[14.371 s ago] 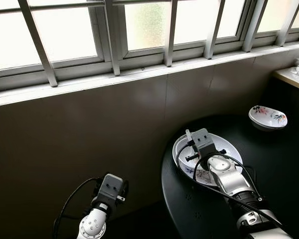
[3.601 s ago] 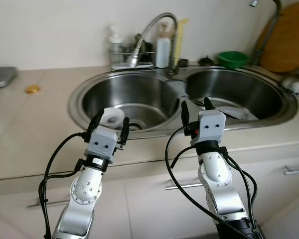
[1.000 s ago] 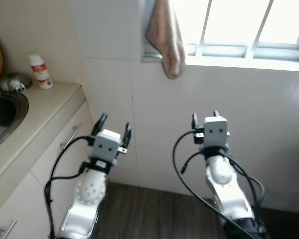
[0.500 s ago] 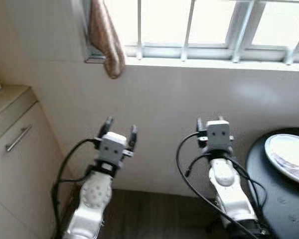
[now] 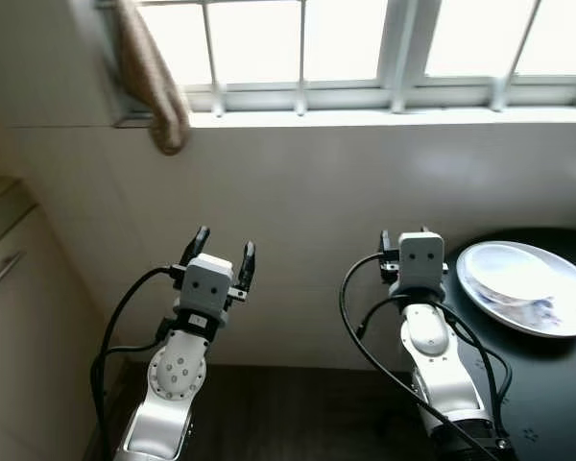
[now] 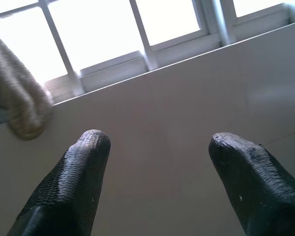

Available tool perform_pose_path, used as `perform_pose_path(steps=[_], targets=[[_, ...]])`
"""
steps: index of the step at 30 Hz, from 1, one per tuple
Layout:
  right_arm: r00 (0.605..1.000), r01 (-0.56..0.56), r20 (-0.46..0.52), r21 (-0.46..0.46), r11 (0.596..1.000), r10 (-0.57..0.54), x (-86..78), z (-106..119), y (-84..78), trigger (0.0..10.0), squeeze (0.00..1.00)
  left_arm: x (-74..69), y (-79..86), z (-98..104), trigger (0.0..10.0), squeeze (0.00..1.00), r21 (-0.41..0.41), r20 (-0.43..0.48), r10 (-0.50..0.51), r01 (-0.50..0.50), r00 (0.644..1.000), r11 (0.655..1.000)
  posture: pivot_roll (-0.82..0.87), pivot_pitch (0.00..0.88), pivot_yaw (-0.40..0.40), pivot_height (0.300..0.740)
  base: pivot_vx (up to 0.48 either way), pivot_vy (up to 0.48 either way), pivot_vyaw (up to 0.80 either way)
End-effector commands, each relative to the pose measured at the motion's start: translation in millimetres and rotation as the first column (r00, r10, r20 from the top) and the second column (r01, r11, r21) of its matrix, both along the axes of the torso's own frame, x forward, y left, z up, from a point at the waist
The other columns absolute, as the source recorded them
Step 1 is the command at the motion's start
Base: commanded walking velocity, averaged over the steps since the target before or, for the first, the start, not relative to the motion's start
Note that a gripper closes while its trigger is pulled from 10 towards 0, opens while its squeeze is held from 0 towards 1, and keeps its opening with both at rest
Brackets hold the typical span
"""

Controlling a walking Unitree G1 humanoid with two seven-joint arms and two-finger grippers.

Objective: Kitchen organization

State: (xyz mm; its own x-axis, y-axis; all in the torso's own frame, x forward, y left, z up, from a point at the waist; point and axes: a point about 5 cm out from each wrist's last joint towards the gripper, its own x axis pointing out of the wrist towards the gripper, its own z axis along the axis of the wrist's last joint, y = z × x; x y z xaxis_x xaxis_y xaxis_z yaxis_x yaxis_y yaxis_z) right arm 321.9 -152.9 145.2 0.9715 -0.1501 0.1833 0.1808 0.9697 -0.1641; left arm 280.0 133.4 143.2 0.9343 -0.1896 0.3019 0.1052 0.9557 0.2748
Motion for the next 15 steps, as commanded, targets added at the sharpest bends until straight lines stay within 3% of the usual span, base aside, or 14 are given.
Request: perform_pose_path(steps=[1, 15], targets=[[1.0, 0.005, -0.001, -0.009, 1.0, -0.005, 2.0, 1.9, 1.8, 10.0, 0.0, 1.6, 3.1, -2.6, 10.0, 0.0, 0.0, -0.021, 0.011, -0.011, 1.0, 1.0, -0.03, 0.0, 0.016, 0.74, 0.364, 0.0, 0.0], [1.0, 0.016, -0.013, -0.002, 1.0, -0.016, 3.8, -0.3, 1.2, 10.0, 0.0, 0.7, 3.1, -5.1, 10.0, 0.0, -0.008, -0.028, 0.01, -0.01, 1.0, 1.0, -0.03, 0.0, 0.012, 0.74, 0.366, 0.0, 0.0]])
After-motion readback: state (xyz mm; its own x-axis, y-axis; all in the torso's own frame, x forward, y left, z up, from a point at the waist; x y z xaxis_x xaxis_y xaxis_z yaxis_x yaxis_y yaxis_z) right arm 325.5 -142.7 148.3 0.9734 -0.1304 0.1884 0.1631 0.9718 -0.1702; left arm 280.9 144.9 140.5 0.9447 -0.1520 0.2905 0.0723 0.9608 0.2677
